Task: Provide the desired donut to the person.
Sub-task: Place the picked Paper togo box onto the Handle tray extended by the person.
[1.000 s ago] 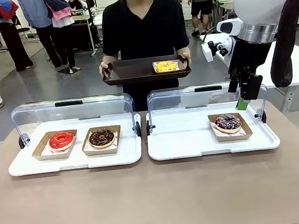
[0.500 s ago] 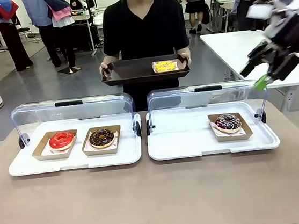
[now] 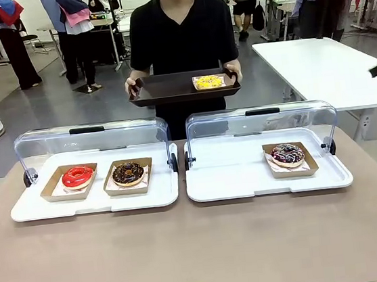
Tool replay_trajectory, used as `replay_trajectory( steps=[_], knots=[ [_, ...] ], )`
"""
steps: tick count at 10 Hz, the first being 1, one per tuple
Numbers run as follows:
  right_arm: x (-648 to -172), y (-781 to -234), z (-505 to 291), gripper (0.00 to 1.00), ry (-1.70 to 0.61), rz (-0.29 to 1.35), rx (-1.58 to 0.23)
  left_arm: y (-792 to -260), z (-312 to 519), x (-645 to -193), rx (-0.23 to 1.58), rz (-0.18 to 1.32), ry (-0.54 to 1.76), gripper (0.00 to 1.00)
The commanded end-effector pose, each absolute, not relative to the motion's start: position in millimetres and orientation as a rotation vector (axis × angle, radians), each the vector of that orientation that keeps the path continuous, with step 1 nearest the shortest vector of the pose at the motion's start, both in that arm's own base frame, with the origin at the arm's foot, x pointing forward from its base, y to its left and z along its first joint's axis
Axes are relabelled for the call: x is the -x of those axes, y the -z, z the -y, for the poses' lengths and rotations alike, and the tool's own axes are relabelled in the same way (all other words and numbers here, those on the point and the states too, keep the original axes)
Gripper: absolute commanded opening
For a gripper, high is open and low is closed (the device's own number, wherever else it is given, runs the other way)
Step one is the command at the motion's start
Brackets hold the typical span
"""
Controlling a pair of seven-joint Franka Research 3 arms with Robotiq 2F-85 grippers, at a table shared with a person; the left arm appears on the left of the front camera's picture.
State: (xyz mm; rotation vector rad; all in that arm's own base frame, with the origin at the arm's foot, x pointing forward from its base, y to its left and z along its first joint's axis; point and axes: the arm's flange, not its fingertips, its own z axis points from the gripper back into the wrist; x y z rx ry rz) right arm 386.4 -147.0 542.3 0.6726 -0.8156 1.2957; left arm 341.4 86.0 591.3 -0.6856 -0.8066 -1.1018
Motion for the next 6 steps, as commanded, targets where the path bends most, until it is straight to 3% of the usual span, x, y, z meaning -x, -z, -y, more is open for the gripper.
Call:
replay_trajectory(
  steps=[1, 6],
  knots=[
    [-391.3, -531.5, 165.6, 1.00, -1.303, 0.883, -0.742, -593.5, -85.9, -341.4, 0.694, 0.802, 1.105, 1.00],
    [-396.2, -504.7, 220.0, 1.00, -1.270, 0.941, -0.821, -593.5, -85.9, -341.4, 0.694, 0.802, 1.105, 1.00]
  ],
)
